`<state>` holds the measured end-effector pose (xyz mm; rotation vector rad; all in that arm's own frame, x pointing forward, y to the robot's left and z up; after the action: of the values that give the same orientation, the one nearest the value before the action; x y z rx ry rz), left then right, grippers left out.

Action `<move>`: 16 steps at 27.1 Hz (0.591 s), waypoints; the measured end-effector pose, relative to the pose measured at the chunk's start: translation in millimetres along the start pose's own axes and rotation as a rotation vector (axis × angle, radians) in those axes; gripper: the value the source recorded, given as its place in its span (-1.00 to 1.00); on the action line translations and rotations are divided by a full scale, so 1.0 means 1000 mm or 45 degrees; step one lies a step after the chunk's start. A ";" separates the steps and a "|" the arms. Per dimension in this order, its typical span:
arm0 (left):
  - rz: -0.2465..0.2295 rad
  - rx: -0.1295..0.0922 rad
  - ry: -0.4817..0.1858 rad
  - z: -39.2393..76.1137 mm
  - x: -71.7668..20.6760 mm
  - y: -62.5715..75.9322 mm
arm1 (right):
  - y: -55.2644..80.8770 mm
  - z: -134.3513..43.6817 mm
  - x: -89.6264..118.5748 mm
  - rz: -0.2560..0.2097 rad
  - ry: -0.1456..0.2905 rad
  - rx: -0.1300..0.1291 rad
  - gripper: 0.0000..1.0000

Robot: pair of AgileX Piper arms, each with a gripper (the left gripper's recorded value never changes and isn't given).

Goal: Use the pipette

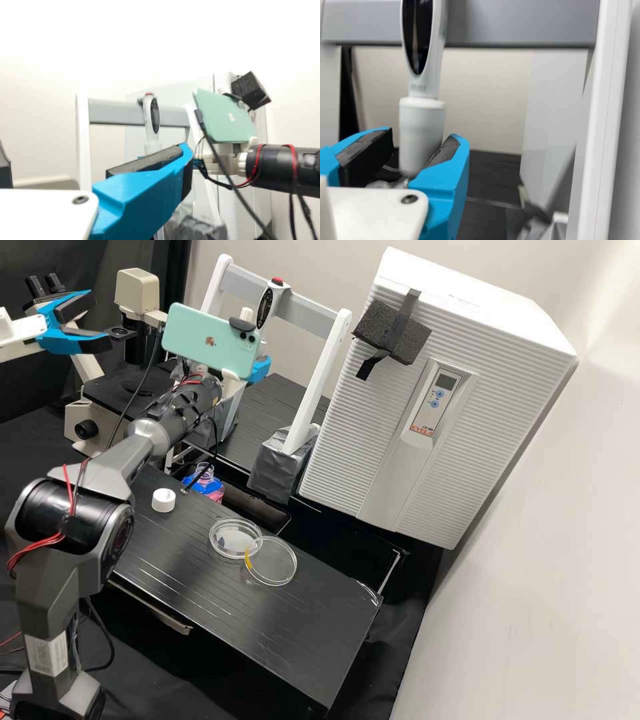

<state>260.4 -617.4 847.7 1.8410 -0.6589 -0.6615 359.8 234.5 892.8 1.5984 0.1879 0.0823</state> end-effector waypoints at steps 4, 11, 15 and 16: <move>-0.014 0.049 0.079 0.003 -0.0108 -0.008 | 0.005 0.008 -0.031 0.051 0.046 0.045 1.00; -0.015 0.181 0.299 0.004 -0.0306 -0.029 | 0.025 0.024 -0.094 0.323 0.154 0.099 1.00; -0.075 0.217 0.414 0.006 -0.0444 -0.047 | 0.023 0.038 -0.123 0.425 0.174 0.082 1.00; -0.084 0.224 0.446 0.007 -0.0487 -0.051 | 0.021 0.042 -0.128 0.443 0.175 0.083 1.00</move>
<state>228.8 -570.8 804.4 2.0840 -0.4358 -0.3162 242.1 170.8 920.3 1.6781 0.0167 0.4600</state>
